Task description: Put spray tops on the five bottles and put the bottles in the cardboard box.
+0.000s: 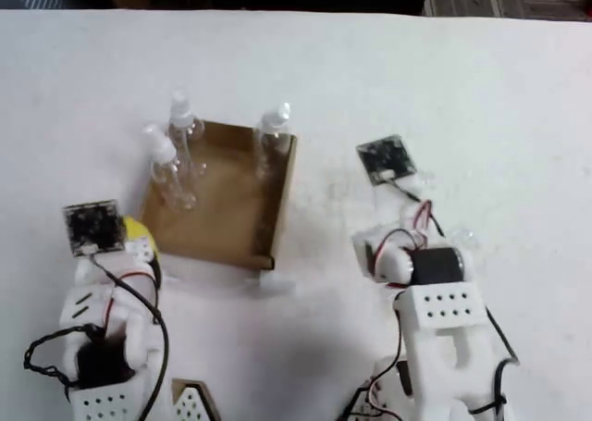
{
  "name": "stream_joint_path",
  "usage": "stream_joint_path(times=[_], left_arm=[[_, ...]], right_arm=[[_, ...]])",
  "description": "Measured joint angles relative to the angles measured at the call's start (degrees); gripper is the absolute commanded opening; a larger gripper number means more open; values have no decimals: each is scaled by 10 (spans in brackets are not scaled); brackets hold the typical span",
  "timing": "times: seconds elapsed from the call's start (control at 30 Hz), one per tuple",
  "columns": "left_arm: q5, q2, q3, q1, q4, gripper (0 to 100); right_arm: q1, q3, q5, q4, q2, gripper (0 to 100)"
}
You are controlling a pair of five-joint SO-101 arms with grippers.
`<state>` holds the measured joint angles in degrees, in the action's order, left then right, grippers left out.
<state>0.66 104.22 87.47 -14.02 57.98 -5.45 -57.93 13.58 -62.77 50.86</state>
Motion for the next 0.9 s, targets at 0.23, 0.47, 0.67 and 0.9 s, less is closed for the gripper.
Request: stream_joint_path(times=[0.23, 0.47, 0.67, 0.9], left_arm=[[-29, -9, -124, 91, 112, 22], [-130, -207, -215, 193, 132, 24], [-287, -387, -258, 316, 137, 24], [-403, -456, -240, 403, 93, 24]], right_arm=[[137, -52, 0, 3, 0, 20], [200, -96, -1, 64, 12, 22], [223, -103, -1, 73, 13, 20], [223, -118, 60, 84, 13, 20]])
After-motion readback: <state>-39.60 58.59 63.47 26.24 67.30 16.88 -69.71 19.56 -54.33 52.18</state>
